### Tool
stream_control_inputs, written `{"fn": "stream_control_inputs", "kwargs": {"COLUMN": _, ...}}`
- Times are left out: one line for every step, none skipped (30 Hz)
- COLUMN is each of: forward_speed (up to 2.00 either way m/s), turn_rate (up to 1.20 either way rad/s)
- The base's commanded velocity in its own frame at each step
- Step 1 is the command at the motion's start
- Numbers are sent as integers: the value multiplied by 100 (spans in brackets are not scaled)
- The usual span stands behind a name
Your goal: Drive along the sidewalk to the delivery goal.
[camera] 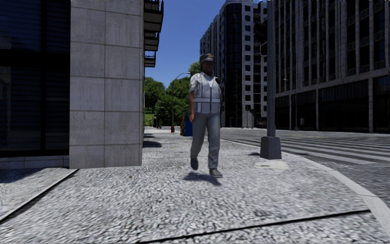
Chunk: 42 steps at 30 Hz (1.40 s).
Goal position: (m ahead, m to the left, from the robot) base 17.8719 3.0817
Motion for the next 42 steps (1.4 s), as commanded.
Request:
{"fn": "stream_control_inputs", "kwargs": {"forward_speed": 123, "turn_rate": 69}}
{"fn": "stream_control_inputs", "kwargs": {"forward_speed": 123, "turn_rate": 69}}
{"fn": "stream_control_inputs", "kwargs": {"forward_speed": 123, "turn_rate": 69}}
{"fn": "stream_control_inputs", "kwargs": {"forward_speed": 123, "turn_rate": 69}}
{"fn": "stream_control_inputs", "kwargs": {"forward_speed": 123, "turn_rate": 69}}
{"fn": "stream_control_inputs", "kwargs": {"forward_speed": 123, "turn_rate": 69}}
{"fn": "stream_control_inputs", "kwargs": {"forward_speed": 123, "turn_rate": 69}}
{"fn": "stream_control_inputs", "kwargs": {"forward_speed": 123, "turn_rate": 69}}
{"fn": "stream_control_inputs", "kwargs": {"forward_speed": 124, "turn_rate": 69}}
{"fn": "stream_control_inputs", "kwargs": {"forward_speed": 124, "turn_rate": 69}}
{"fn": "stream_control_inputs", "kwargs": {"forward_speed": 124, "turn_rate": 69}}
{"fn": "stream_control_inputs", "kwargs": {"forward_speed": 124, "turn_rate": 69}}
{"fn": "stream_control_inputs", "kwargs": {"forward_speed": 124, "turn_rate": 69}}
{"fn": "stream_control_inputs", "kwargs": {"forward_speed": 124, "turn_rate": 69}}
{"fn": "stream_control_inputs", "kwargs": {"forward_speed": 124, "turn_rate": 69}}
{"fn": "stream_control_inputs", "kwargs": {"forward_speed": 124, "turn_rate": 69}}
{"fn": "stream_control_inputs", "kwargs": {"forward_speed": 124, "turn_rate": 68}}
{"fn": "stream_control_inputs", "kwargs": {"forward_speed": 124, "turn_rate": 64}}
{"fn": "stream_control_inputs", "kwargs": {"forward_speed": 124, "turn_rate": 52}}
{"fn": "stream_control_inputs", "kwargs": {"forward_speed": 124, "turn_rate": 52}}
{"fn": "stream_control_inputs", "kwargs": {"forward_speed": 124, "turn_rate": 7}}
{"fn": "stream_control_inputs", "kwargs": {"forward_speed": 124, "turn_rate": 0}}
{"fn": "stream_control_inputs", "kwargs": {"forward_speed": 124, "turn_rate": 0}}
{"fn": "stream_control_inputs", "kwargs": {"forward_speed": 124, "turn_rate": 0}}
{"fn": "stream_control_inputs", "kwargs": {"forward_speed": 124, "turn_rate": 0}}
{"fn": "stream_control_inputs", "kwargs": {"forward_speed": 124, "turn_rate": 0}}
{"fn": "stream_control_inputs", "kwargs": {"forward_speed": 124, "turn_rate": 0}}
{"fn": "stream_control_inputs", "kwargs": {"forward_speed": 124, "turn_rate": 0}}
{"fn": "stream_control_inputs", "kwargs": {"forward_speed": 124, "turn_rate": 0}}
{"fn": "stream_control_inputs", "kwargs": {"forward_speed": 124, "turn_rate": 0}}
{"fn": "stream_control_inputs", "kwargs": {"forward_speed": 124, "turn_rate": 0}}
{"fn": "stream_control_inputs", "kwargs": {"forward_speed": 124, "turn_rate": -13}}
{"fn": "stream_control_inputs", "kwargs": {"forward_speed": 124, "turn_rate": -13}}
{"fn": "stream_control_inputs", "kwargs": {"forward_speed": 124, "turn_rate": -21}}
{"fn": "stream_control_inputs", "kwargs": {"forward_speed": 124, "turn_rate": -23}}
{"fn": "stream_control_inputs", "kwargs": {"forward_speed": 124, "turn_rate": -24}}
{"fn": "stream_control_inputs", "kwargs": {"forward_speed": 124, "turn_rate": -35}}
{"fn": "stream_control_inputs", "kwargs": {"forward_speed": 124, "turn_rate": -35}}
{"fn": "stream_control_inputs", "kwargs": {"forward_speed": 124, "turn_rate": -51}}
{"fn": "stream_control_inputs", "kwargs": {"forward_speed": 124, "turn_rate": -69}}
{"fn": "stream_control_inputs", "kwargs": {"forward_speed": 124, "turn_rate": -76}}
{"fn": "stream_control_inputs", "kwargs": {"forward_speed": 124, "turn_rate": -78}}
